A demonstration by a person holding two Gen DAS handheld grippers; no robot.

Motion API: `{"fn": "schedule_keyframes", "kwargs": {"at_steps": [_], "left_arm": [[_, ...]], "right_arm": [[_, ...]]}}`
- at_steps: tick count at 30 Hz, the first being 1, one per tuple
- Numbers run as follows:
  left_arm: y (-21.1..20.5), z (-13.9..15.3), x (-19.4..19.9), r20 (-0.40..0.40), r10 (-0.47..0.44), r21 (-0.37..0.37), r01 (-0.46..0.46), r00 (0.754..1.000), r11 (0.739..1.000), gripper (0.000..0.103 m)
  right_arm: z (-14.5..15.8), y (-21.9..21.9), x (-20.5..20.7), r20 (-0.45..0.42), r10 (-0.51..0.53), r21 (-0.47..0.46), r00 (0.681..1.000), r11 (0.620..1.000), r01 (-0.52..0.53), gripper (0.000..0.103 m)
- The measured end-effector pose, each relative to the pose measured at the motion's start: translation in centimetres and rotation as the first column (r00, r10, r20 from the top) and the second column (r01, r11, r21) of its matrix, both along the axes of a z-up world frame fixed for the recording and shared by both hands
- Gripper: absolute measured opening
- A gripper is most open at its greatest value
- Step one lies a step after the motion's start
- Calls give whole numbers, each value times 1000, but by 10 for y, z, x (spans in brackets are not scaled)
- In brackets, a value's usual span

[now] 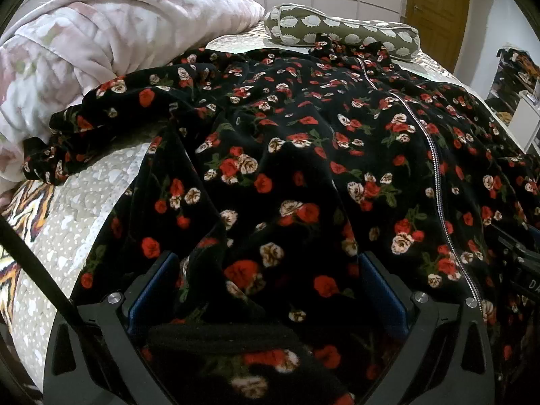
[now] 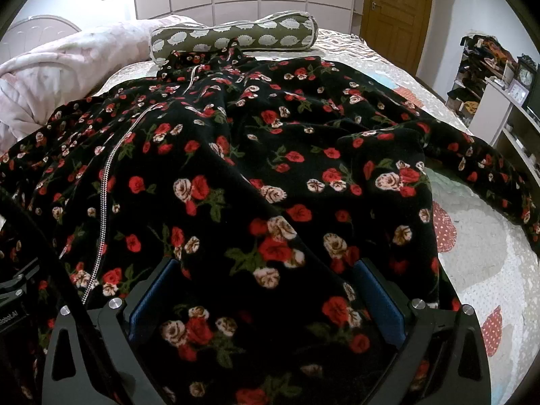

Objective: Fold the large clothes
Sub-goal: 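Position both grippers over the black rose-print dress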

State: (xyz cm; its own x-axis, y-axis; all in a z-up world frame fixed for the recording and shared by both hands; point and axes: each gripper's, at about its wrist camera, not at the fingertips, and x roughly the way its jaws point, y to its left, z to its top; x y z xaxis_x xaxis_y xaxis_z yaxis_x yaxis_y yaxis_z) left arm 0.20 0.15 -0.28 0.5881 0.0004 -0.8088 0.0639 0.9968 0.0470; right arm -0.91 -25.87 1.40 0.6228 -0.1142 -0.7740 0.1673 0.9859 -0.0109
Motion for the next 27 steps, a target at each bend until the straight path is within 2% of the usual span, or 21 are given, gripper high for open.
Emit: {"fn": "schedule_keyframes", "kwargs": {"at_steps": [11,18,23,27], "left_arm": [[4,0,0,-30,-3,1,3,1000,1000,103],[-5,-3,4,-58,15,44,-12,998,999,103],[-1,-1,5,-63,19,7,-19,998,1000,103],[2,0,12,-113,21,-14,-23,993,1000,103]], "right_arm": [[0,1,1,0,0,0,1000,1000,0,103],[0,0,1,-1,0,-3,1000,1000,0,103],[0,0,1,-1,0,-3,1000,1000,0,103],[0,1,2,-1,0,-4,1000,1000,0,103]]}}
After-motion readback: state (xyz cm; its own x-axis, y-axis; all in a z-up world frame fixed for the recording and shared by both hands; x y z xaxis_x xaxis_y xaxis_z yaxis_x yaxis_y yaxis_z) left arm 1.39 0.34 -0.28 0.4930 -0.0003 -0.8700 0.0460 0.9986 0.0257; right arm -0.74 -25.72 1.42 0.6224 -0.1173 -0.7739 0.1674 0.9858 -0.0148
